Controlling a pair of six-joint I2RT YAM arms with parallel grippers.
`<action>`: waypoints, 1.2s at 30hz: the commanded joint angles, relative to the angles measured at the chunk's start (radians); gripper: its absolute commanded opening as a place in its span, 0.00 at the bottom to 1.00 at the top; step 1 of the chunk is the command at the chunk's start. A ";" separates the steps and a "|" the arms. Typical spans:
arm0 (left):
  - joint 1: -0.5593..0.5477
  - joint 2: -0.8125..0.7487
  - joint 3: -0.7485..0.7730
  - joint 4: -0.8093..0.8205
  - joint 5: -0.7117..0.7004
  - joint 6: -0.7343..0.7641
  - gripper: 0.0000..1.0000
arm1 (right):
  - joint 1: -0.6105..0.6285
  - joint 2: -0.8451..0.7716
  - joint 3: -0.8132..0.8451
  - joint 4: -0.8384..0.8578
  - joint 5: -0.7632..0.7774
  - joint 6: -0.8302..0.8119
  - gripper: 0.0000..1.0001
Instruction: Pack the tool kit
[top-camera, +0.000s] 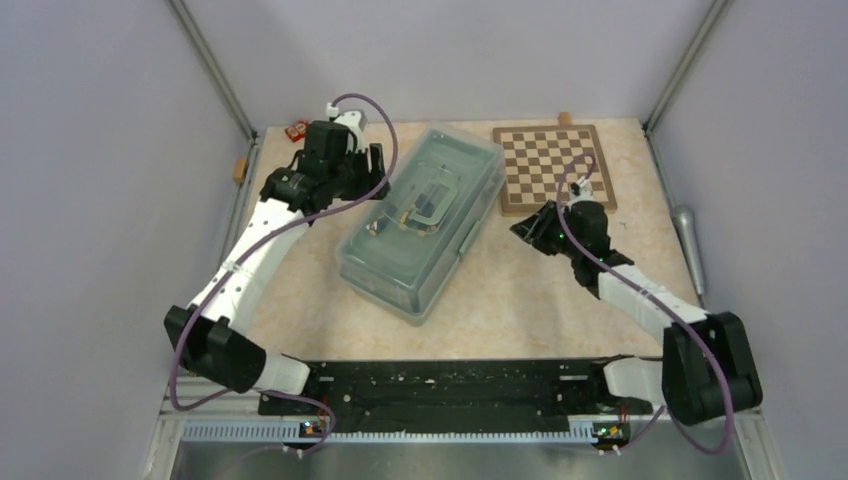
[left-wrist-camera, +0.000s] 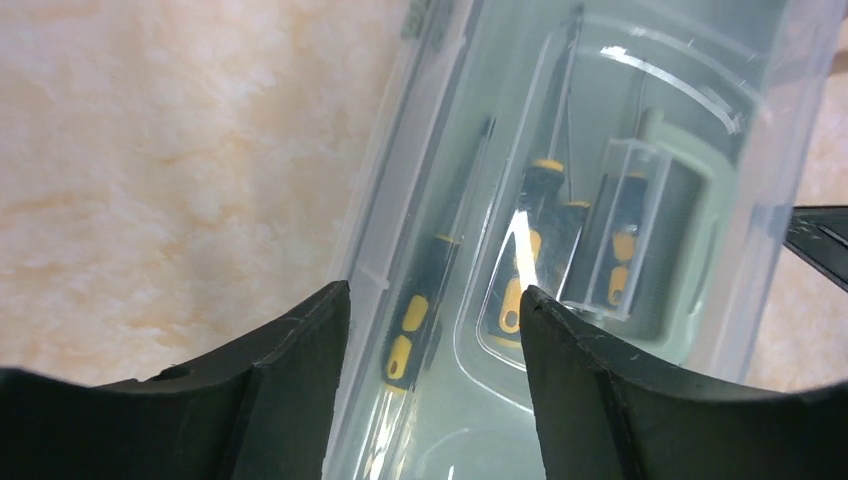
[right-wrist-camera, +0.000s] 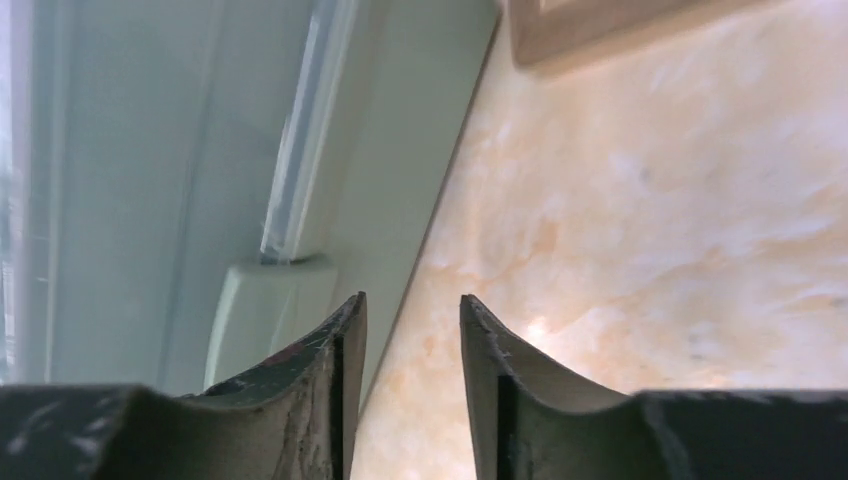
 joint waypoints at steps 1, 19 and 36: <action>0.004 -0.136 0.070 0.051 -0.130 0.016 0.69 | -0.012 -0.163 0.195 -0.471 0.251 -0.271 0.46; 0.006 -0.709 -0.155 0.342 -0.679 0.215 0.93 | -0.012 -0.591 0.631 -0.797 0.780 -0.669 0.92; 0.006 -1.006 -0.341 0.441 -0.827 0.207 0.99 | -0.013 -0.758 0.551 -0.751 0.819 -0.733 0.99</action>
